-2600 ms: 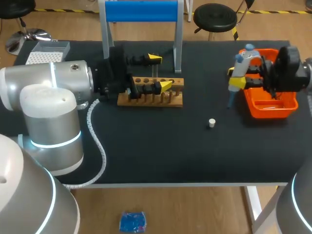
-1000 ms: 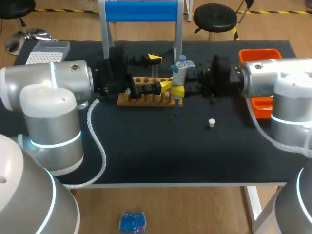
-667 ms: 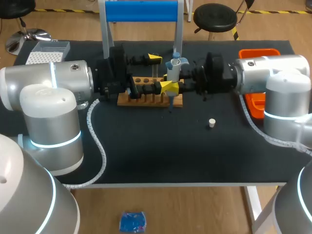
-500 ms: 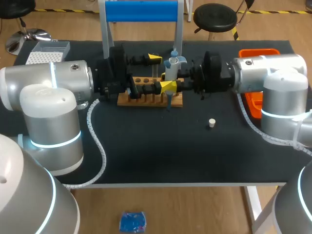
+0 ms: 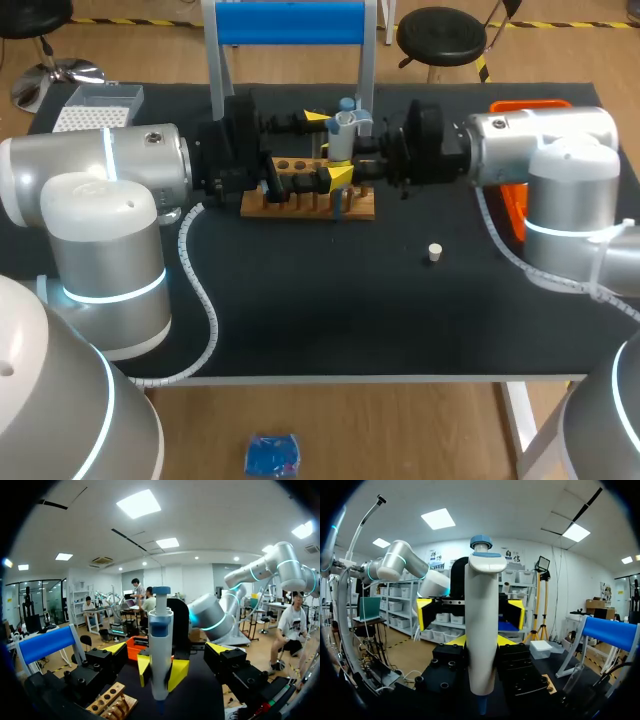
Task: Invert the test tube, pick up the pipette, mount the tip to pipette, aspirate from beaker and dispense into the tube, eject the tip, return the pipette, and cap with the stopper.
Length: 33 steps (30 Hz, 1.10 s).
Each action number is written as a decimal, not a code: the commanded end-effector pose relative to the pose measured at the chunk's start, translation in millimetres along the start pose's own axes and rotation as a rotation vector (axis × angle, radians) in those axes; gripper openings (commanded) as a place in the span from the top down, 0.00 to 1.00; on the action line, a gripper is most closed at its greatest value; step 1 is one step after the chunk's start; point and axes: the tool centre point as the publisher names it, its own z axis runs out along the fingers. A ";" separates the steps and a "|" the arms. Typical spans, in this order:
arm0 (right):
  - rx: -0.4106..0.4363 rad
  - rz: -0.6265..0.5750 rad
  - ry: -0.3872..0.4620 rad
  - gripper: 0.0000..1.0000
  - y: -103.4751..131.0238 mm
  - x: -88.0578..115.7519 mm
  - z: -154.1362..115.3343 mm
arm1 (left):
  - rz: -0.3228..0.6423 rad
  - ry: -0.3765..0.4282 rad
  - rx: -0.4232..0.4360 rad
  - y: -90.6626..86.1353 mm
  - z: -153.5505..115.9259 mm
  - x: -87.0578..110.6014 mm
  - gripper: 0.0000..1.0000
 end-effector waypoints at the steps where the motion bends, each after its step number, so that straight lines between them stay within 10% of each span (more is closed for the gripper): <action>1: -0.001 -0.001 -0.001 1.00 -1.5 -2.3 5.3 | 0.001 -0.002 0.001 0.6 0.4 0.4 0.00; 20: -0.007 -0.013 -0.009 1.00 0.4 -4.9 11.0 | 0.001 -0.002 0.001 0.6 0.4 0.4 0.00; 21: -0.008 -0.014 -0.010 1.00 0.5 -4.9 11.1 | 0.001 -0.002 0.001 0.6 0.4 0.4 0.33; 27: -0.010 -0.017 -0.019 1.00 0.6 -5.0 11.3 | 0.001 -0.002 0.001 0.6 0.4 0.4 1.00; 33: -0.010 -0.016 -0.024 1.00 0.0 -4.3 10.9 | 0.001 -0.002 0.001 0.6 0.4 0.4 1.00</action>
